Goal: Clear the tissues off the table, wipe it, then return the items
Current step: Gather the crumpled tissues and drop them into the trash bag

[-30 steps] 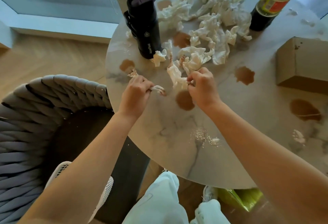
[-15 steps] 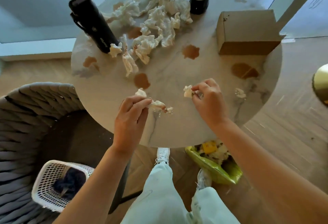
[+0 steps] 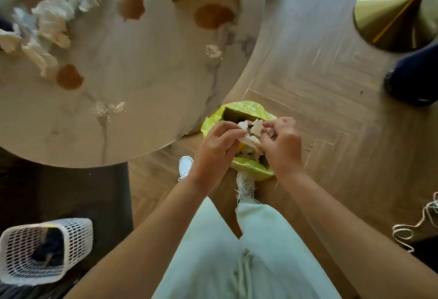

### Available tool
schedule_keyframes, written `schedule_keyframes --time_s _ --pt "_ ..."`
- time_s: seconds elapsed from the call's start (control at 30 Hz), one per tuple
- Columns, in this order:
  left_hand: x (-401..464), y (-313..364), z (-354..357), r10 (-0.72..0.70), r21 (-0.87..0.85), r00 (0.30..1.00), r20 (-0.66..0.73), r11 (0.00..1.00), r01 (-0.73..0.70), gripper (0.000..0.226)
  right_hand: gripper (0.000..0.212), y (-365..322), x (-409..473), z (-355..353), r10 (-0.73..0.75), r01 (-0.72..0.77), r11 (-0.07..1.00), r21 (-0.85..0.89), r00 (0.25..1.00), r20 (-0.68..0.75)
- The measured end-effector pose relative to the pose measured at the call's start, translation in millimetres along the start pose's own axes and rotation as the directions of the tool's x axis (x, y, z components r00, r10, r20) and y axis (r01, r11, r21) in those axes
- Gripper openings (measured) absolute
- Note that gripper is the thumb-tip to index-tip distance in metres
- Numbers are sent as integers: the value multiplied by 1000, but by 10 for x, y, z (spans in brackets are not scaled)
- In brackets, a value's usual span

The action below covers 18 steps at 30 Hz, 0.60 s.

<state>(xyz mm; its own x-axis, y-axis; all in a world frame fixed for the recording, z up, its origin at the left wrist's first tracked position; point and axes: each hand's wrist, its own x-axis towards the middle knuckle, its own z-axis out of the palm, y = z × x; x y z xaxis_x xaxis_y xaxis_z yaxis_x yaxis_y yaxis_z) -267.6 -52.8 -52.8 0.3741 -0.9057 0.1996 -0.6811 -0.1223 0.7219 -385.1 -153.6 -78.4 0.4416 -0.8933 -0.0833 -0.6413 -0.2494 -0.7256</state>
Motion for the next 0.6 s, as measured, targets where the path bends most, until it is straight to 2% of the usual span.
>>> schedule_keyframes --time_s 0.17,0.3,0.37,0.6 --pt "142 -315 433 -100 62 972 213 994 89 20 27 444 179 179 246 -235 968 -93 960 133" --pt "167 -461 575 -305 151 896 322 951 269 42 43 582 250 210 405 -371 913 -167 869 284" --pt "154 -466 542 -350 154 876 331 936 316 44 44 584 233 170 412 -376 910 -172 859 304" --pt "66 -357 86 -258 143 941 218 962 231 36 36 205 277 24 296 -284 955 -82 926 234"
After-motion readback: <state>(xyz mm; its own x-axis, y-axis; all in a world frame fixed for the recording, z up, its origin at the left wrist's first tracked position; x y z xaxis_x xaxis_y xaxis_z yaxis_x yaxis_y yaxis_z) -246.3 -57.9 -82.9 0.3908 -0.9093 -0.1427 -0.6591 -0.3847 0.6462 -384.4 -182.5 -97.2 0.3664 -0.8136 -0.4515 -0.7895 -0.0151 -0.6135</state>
